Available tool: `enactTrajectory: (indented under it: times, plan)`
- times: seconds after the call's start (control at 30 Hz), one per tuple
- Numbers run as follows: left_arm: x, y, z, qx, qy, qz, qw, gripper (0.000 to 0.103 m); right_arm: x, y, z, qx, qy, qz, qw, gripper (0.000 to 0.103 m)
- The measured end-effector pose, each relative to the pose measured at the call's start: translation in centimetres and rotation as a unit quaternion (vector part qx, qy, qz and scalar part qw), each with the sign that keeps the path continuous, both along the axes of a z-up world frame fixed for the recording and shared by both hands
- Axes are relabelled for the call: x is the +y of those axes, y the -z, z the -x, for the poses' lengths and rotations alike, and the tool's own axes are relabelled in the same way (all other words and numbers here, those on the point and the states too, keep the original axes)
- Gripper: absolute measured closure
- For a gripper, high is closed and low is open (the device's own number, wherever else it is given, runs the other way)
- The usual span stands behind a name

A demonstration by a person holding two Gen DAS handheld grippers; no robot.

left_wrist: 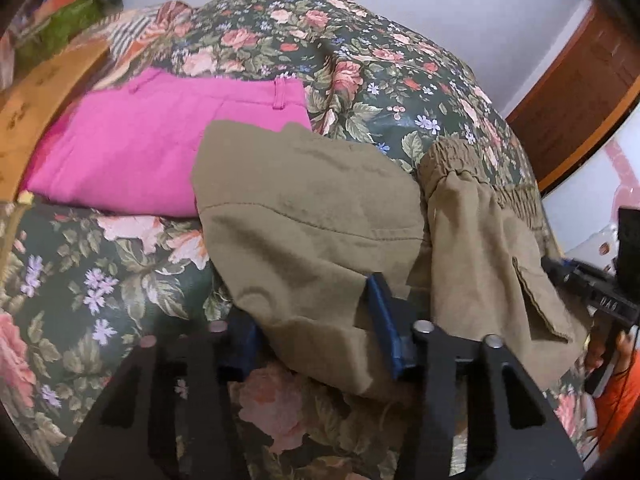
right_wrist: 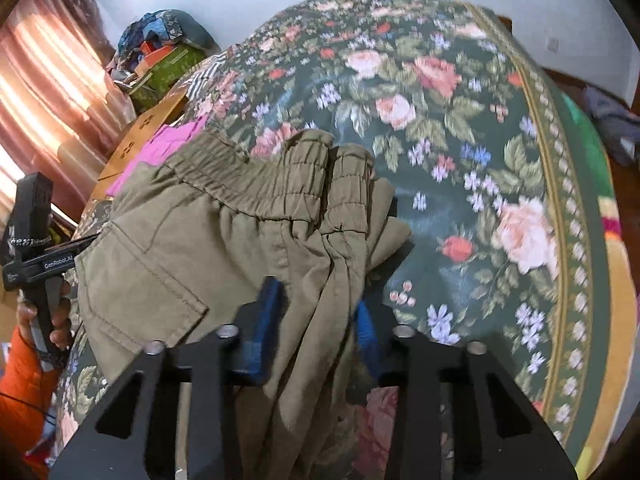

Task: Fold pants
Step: 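Grasp the leg hems with the left tool while the right tool grasps the waistband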

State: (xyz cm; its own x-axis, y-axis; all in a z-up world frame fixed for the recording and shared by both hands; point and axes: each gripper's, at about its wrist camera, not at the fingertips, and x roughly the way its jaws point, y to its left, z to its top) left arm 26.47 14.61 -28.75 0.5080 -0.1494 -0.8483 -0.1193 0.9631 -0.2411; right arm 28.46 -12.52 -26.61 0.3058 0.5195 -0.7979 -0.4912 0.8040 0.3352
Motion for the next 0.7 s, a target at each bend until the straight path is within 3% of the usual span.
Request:
enactTrajectory:
  times: [0.1,0.27,0.47,0.7]
  plan:
    - [-0.3,-0.6,0.2,-0.007,0.004,-0.029,0.9995,0.082,0.5,-0.4,-0.1,-0.016,-0.003,0.010,1.000,0.083]
    - [0.1,-2.2,0.9,-0.029,0.002,-0.018,0.9994,0.098,0.8,-1.3,-0.2,-0.027,0.002,0.009,1.000,0.087]
    - [-1.2,-5.9,1.8,-0.075,0.025,-0.013,0.9968,0.098,0.5,-2.5,-0.1,-0.026,0.011,-0.002,1.000,0.089]
    - [-2.0,-8.6,2.7,-0.105,0.038,-0.019,0.9935,0.098,1.2,-5.1,1.3,-0.057,-0.003,-0.002,0.998,0.091]
